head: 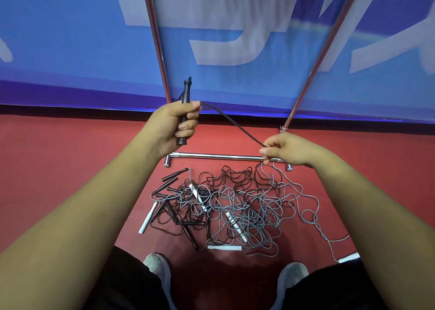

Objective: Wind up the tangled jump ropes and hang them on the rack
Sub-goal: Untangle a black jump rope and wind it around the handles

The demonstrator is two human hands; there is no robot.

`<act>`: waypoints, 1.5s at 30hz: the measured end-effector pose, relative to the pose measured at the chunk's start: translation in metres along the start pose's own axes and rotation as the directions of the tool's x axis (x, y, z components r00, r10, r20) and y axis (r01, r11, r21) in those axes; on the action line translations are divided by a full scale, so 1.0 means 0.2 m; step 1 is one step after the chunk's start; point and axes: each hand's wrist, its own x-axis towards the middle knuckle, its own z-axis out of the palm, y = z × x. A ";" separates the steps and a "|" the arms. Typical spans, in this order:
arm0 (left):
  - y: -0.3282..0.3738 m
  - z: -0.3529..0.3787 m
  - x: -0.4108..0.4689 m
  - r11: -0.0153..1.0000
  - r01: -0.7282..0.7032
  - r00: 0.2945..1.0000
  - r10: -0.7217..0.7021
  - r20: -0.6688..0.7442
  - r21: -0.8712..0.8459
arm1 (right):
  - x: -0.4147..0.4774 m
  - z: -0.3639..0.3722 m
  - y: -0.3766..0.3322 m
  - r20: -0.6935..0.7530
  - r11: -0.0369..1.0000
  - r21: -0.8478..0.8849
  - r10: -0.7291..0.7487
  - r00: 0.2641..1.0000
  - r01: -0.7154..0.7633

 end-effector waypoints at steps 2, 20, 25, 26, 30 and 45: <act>-0.01 -0.02 0.02 0.998 0.004 0.997 -0.009 -0.081 -0.056 | 0.00 0.00 0.04 0.017 0.997 -0.066 0.031 0.999 -0.030; -0.10 0.13 -0.03 0.786 -0.030 0.991 -0.057 0.121 0.618 | 0.00 0.01 -0.26 -0.203 0.965 0.115 -0.209 0.957 0.235; -0.03 0.09 -0.01 0.989 -0.029 0.998 0.020 0.066 0.143 | 0.02 -0.02 -0.13 -0.095 0.992 -0.009 -0.124 0.988 0.123; -0.02 0.07 -0.01 0.996 -0.042 0.998 0.038 0.048 0.080 | 0.02 -0.04 -0.09 -0.099 0.995 -0.010 -0.097 0.990 0.096; 0.05 0.01 0.00 0.981 -0.088 0.995 0.080 -0.056 -0.170 | 0.03 -0.08 0.06 -0.093 0.997 -0.031 0.065 0.994 -0.068; -0.11 0.09 -0.04 0.531 -0.052 0.987 -0.103 0.126 0.846 | -0.01 0.05 -0.32 -0.194 0.941 0.205 -0.232 0.953 0.270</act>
